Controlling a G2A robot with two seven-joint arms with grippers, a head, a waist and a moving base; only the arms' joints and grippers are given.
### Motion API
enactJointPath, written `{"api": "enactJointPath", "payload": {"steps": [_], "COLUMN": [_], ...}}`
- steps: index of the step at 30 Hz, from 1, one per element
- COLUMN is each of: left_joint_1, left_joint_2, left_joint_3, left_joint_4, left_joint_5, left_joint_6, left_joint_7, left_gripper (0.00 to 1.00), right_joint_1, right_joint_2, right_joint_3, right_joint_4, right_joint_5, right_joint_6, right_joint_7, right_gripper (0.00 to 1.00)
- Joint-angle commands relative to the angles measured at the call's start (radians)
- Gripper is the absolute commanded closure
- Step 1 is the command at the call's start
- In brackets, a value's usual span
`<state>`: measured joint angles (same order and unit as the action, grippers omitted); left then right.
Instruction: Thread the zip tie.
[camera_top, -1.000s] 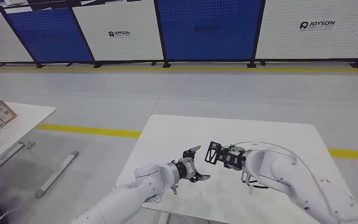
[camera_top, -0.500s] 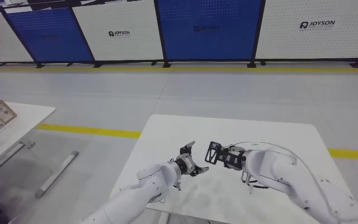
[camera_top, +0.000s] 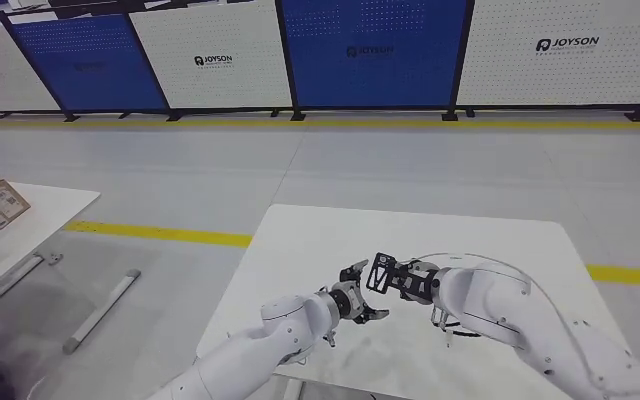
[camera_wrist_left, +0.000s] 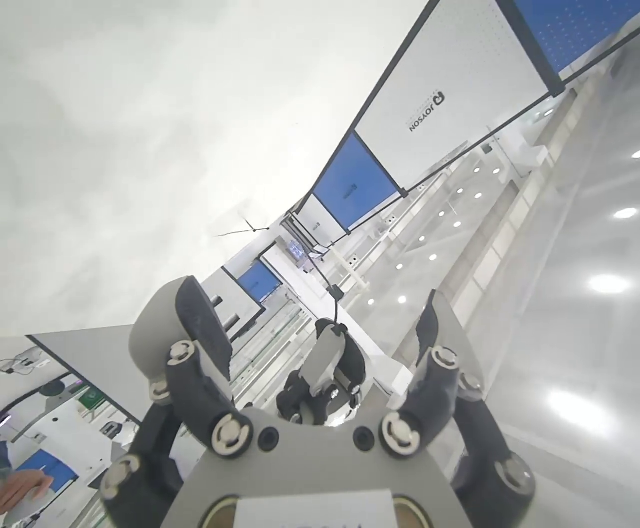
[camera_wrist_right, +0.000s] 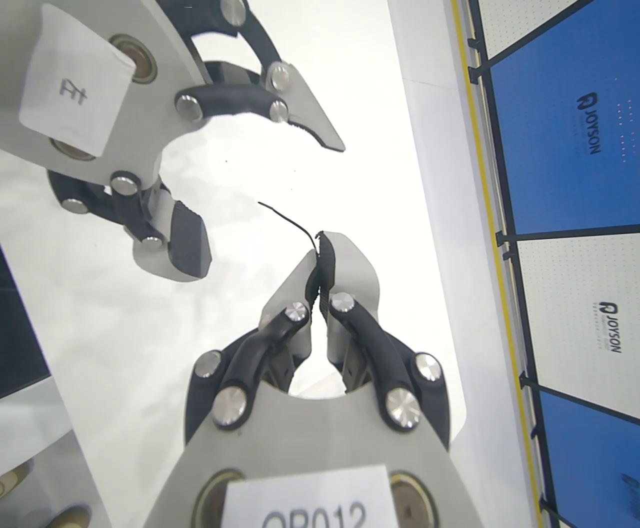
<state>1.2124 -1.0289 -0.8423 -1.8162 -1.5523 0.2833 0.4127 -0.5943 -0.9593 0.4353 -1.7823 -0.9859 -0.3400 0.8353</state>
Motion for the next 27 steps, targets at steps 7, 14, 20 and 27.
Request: {"api": "enactJointPath", "payload": {"steps": [7, 14, 20, 27], "left_joint_1": [-0.016, -0.007, -0.011, -0.014], "left_joint_2": [-0.035, -0.066, -0.086, -0.096], "left_joint_3": [-0.011, -0.046, -0.051, -0.053], "left_joint_4": [0.045, 0.062, 0.075, 0.087], "left_joint_5": [-0.018, -0.018, -0.018, -0.018], "left_joint_6": [0.024, 0.057, 0.057, 0.057], "left_joint_7": [-0.004, -0.006, 0.003, 0.005], "left_gripper": [0.56, 0.59, 0.69, 1.00], "right_joint_1": [0.000, 0.000, 0.000, 0.000], "right_joint_2": [0.000, 0.000, 0.000, 0.000], "right_joint_3": [0.000, 0.000, 0.000, 0.000], "right_joint_4": [0.000, 0.000, 0.000, 0.000], "right_joint_5": [0.000, 0.000, 0.000, 0.000], "right_joint_6": [0.000, 0.000, 0.000, 0.000], "right_joint_7": [0.000, 0.000, 0.000, 0.000], "right_gripper": [1.00, 1.00, 1.00, 1.00]}}
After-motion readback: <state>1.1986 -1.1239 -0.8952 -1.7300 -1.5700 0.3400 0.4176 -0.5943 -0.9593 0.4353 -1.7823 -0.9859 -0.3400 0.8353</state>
